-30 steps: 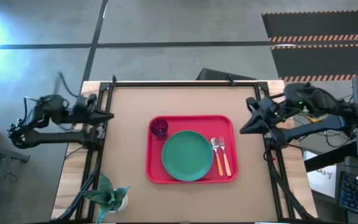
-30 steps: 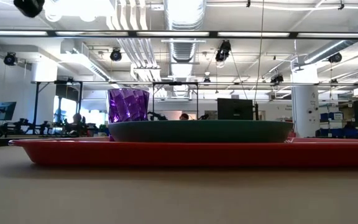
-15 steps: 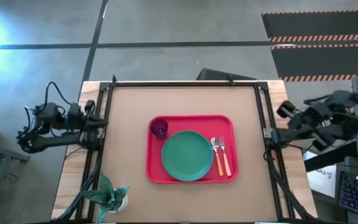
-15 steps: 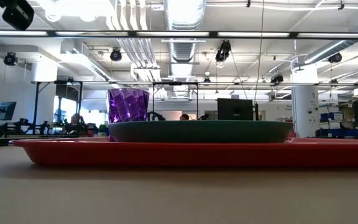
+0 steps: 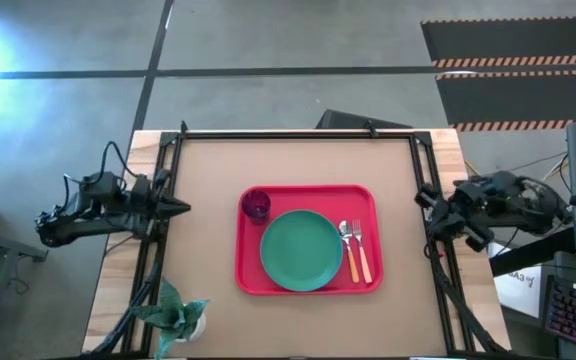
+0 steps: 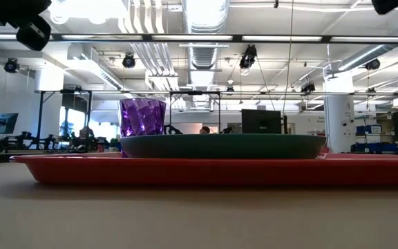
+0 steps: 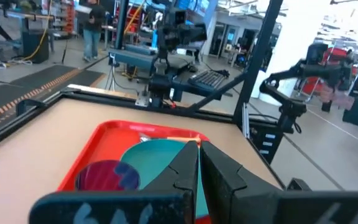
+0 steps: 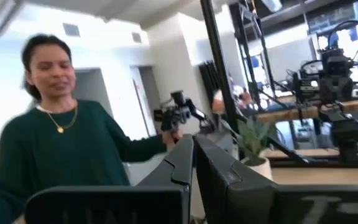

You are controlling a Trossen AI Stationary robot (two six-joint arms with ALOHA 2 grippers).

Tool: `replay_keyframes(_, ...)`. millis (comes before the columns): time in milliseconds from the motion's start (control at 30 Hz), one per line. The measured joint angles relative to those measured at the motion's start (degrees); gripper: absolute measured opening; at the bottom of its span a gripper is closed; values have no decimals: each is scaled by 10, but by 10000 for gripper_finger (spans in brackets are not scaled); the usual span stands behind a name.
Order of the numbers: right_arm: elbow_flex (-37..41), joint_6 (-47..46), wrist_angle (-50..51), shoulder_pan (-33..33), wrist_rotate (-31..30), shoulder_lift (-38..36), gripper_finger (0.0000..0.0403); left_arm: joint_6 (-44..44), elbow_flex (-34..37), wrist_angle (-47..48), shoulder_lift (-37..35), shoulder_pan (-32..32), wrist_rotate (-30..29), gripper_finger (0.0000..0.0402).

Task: Pick and place plate/cup/fork/spoon on tray
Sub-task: Return to Home Position

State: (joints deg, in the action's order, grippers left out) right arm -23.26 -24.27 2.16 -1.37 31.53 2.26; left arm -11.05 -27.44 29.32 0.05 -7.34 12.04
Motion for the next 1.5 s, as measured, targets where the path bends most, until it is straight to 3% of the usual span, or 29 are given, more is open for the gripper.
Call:
replay_keyframes(367, 160, -18, -156, 0, 15, -21, 9, 27, 66, -82, 0, 0, 20, 0)
replay_keyframes(533, 221, -13, -281, 0, 30, -21, 9, 25, 112, -142, -1, 0, 27, 0)
replay_keyframes(667, 225, 0, -293, 0, 35, -22, 9, 24, 167, -219, -1, 0, 39, 0)
replay_keyframes(833, 225, 16, -302, 0, 44, -23, 9, 25, 264, -397, -1, 0, 57, 0)
replay_keyframes(1033, 226, 22, -289, 0, 49, -22, 9, 29, 269, -398, 11, -1, 58, 0)
replay_keyframes(1167, 226, 80, -232, 0, 49, -21, 9, 47, 270, -387, 16, -1, 57, 0)
replay_keyframes(1267, 226, 134, -174, 0, 42, -20, 9, 55, 270, -374, 25, -1, 23, 0)
replay_keyframes(1333, 226, 162, -132, 0, 32, -17, 9, 55, 270, -345, 31, -1, -39, 0)
replay_keyframes(1433, 226, 183, -95, 0, -13, -14, 9, 52, 270, -323, 44, -1, -127, 0)
replay_keyframes(1500, 226, 191, -87, 0, -47, -14, 9, 54, 270, -325, 49, -1, -153, 0)
